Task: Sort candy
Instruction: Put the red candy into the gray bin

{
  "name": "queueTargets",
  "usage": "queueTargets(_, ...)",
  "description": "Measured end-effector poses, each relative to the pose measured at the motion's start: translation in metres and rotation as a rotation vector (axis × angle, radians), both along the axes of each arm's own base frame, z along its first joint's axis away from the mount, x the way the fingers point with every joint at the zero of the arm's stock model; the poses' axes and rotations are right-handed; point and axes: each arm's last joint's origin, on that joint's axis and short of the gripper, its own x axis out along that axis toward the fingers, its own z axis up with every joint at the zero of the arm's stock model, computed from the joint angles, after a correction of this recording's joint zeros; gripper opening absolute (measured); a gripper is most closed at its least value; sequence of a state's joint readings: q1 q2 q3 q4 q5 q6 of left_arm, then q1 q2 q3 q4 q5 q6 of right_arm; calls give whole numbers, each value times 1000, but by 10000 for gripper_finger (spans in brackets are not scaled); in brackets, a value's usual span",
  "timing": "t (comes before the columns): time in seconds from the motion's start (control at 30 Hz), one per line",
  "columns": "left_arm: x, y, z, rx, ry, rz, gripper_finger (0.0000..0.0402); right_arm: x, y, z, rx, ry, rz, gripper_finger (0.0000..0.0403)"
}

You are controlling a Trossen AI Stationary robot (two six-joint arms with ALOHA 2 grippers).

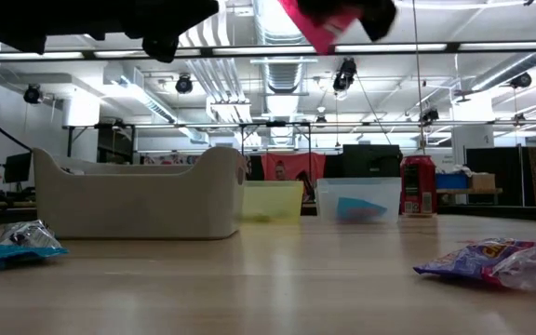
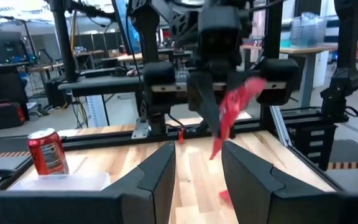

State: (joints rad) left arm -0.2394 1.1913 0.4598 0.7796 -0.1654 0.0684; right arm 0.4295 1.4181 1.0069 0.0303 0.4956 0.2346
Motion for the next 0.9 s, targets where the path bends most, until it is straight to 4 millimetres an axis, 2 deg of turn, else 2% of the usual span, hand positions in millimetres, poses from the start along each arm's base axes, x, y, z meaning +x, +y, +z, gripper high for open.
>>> queueTargets(0.33, 14, -4, -5, -32, -136, -6, 116, 22, -23, 18, -55, -205, 112, 22)
queueTargets(0.5, 21, -7, -11, -35, -190, -77, 116, 29, -30, 14, -68, -221, 132, 22)
queueTargets(0.9, 39, -12, -16, -40, -226, -79, 116, 34, -31, 8, -69, -208, 137, 22)
